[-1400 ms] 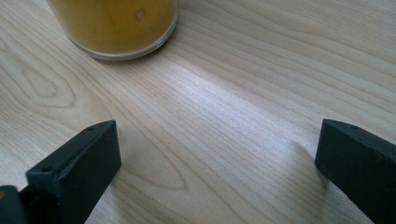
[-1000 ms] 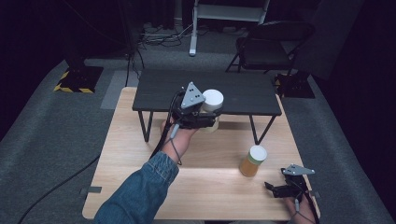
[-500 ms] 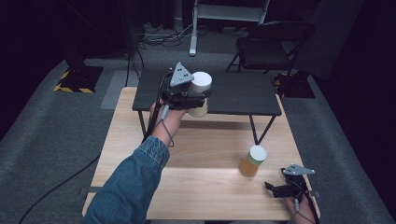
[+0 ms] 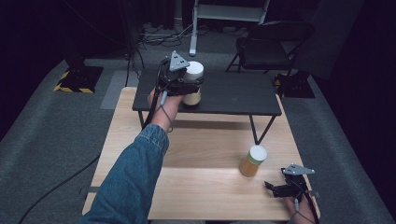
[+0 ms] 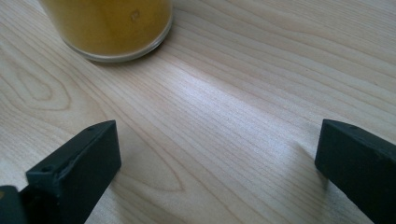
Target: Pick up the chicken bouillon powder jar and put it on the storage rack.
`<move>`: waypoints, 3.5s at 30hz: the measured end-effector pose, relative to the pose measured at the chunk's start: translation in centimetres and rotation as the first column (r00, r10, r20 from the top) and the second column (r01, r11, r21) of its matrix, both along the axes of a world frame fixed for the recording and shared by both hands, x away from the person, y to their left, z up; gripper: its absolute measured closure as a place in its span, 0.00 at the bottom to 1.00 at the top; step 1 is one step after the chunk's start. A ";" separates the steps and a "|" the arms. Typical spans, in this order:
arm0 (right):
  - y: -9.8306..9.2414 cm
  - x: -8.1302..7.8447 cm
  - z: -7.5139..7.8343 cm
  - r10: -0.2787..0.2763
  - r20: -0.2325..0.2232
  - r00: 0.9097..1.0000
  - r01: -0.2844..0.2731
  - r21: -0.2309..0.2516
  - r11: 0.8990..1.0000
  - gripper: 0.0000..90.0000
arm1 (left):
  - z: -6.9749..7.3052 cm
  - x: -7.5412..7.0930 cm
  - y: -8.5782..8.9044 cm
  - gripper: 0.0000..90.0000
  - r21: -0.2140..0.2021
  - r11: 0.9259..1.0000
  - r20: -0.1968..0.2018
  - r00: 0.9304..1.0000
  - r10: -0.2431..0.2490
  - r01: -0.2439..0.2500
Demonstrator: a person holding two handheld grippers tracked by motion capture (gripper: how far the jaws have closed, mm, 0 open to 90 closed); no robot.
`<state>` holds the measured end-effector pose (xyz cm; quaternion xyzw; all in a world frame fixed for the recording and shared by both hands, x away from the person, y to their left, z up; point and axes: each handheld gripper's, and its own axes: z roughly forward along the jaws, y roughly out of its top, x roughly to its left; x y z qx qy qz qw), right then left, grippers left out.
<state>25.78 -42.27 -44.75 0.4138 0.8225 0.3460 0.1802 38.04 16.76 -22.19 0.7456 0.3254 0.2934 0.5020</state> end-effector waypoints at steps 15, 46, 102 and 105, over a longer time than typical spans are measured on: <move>0.1 0.0 0.0 -0.004 0.000 1.000 0.004 0.000 1.000 0.00 | -1.5 1.9 0.5 0.36 -0.058 0.998 -0.010 1.000 0.027 -0.028; 0.4 0.3 0.0 -0.009 0.000 1.000 0.009 0.000 1.000 0.00 | -3.8 -3.7 3.5 0.10 -0.061 0.998 -0.049 0.999 -0.002 -0.001; 0.4 0.3 0.0 -0.013 -0.001 1.000 0.013 0.000 1.000 0.00 | -19.4 -12.0 5.6 0.13 0.016 1.000 -0.207 0.978 -0.015 0.019; 0.4 0.3 0.0 -0.013 -0.001 1.000 0.013 0.000 1.000 0.00 | -20.2 -12.1 6.0 0.13 0.011 1.000 -0.224 0.975 -0.006 0.009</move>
